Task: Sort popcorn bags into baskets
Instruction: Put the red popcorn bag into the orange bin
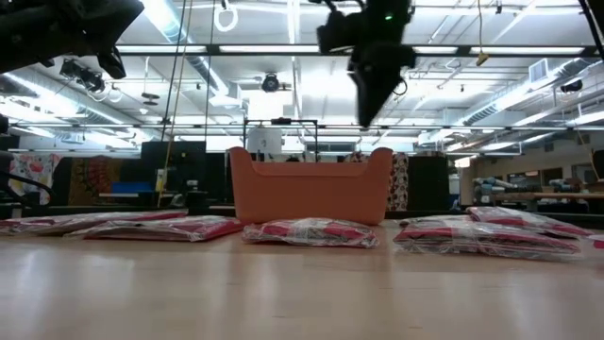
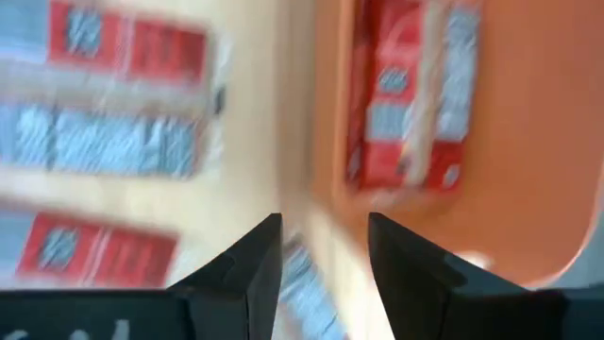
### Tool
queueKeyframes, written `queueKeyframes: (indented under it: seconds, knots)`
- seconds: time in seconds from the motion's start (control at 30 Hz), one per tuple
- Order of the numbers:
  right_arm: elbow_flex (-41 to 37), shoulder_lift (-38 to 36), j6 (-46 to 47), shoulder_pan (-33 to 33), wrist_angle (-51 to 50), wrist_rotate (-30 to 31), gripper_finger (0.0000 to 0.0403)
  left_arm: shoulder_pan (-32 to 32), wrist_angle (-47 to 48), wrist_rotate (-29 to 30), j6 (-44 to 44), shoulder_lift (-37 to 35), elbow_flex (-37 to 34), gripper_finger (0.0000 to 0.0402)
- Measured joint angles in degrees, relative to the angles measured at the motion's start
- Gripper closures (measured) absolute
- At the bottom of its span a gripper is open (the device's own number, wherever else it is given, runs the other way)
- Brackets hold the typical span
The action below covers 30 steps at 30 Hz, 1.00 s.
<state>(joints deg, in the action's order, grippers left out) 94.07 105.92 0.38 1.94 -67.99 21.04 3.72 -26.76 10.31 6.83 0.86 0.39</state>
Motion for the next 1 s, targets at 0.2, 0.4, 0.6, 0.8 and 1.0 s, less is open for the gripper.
queueKeyframes:
  seconds: [0.2, 0.4, 0.6, 0.8, 1.0]
  knots:
    - [-7.00, -1.01, 2.85, 4.04, -10.46, -0.07, 0.0243, 0.00, -0.03, 0.00, 0.35, 0.00, 0.01, 0.0384]
    - [-18.62, -6.87, 1.34, 6.54, -9.89, -4.82, 0.0243, 0.00, 0.00, 0.00, 0.42, 0.00, -0.01, 0.0384]
    - [-30.75, -14.04, -10.49, 7.81, -6.14, -6.10, 0.0243, 0.01, -0.07, 0.00, 0.09, 0.00, -0.01, 0.0384]
    - [-34.27, -13.27, -14.93, 7.54, 0.51, -8.16, 0.0243, -0.01, -0.09, 0.00, 0.04, 0.00, -0.01, 0.0384]
    - [-27.66, -3.20, -20.20, 7.86, -1.77, -8.83, 0.0253, 0.01, -0.71, 0.02, -1.20, 0.00, 0.01, 0.0384]
